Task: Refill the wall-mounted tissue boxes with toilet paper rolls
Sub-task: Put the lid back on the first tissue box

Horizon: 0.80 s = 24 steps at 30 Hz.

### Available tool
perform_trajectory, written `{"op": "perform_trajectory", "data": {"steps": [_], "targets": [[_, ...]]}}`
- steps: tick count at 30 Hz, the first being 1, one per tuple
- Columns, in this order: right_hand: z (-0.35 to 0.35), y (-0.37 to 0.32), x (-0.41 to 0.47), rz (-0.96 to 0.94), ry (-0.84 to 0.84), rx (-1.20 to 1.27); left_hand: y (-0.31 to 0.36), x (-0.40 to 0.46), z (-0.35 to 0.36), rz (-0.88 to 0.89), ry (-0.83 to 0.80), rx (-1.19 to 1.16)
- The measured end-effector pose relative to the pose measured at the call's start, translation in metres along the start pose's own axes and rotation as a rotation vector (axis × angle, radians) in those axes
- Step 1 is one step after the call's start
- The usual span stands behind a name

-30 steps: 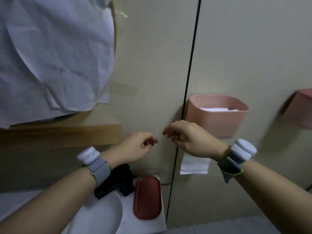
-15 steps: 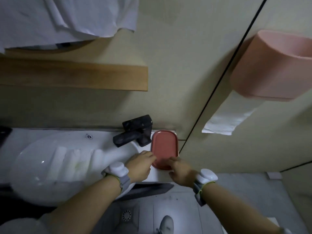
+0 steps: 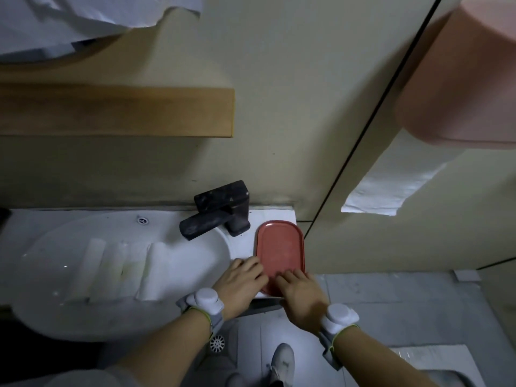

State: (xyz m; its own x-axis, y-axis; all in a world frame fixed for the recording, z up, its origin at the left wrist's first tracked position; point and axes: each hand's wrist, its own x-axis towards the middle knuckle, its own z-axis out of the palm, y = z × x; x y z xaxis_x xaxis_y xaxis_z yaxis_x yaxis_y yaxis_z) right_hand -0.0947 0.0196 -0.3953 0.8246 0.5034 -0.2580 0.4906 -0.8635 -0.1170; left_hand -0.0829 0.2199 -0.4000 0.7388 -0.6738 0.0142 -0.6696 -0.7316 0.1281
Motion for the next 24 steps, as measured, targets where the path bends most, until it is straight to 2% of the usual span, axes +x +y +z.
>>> {"op": "perform_trajectory", "data": {"steps": [4,7,13,19,24], "targets": [[-0.015,0.002,-0.004,0.02,0.068,0.075,0.005,0.004,-0.014,0.044,0.023,0.025],[-0.046,0.009,-0.007,0.037,0.121,0.18,0.003,0.014,-0.038,0.018,0.125,0.01],[-0.153,0.024,-0.026,0.086,0.353,0.199,0.006,0.048,-0.126,-0.075,0.383,-0.247],[-0.27,0.037,-0.071,0.163,0.573,0.251,0.019,0.08,-0.23,0.049,0.596,-0.336],[-0.34,0.053,-0.11,0.142,0.809,0.296,0.02,0.088,-0.298,0.107,0.726,-0.367]]}}
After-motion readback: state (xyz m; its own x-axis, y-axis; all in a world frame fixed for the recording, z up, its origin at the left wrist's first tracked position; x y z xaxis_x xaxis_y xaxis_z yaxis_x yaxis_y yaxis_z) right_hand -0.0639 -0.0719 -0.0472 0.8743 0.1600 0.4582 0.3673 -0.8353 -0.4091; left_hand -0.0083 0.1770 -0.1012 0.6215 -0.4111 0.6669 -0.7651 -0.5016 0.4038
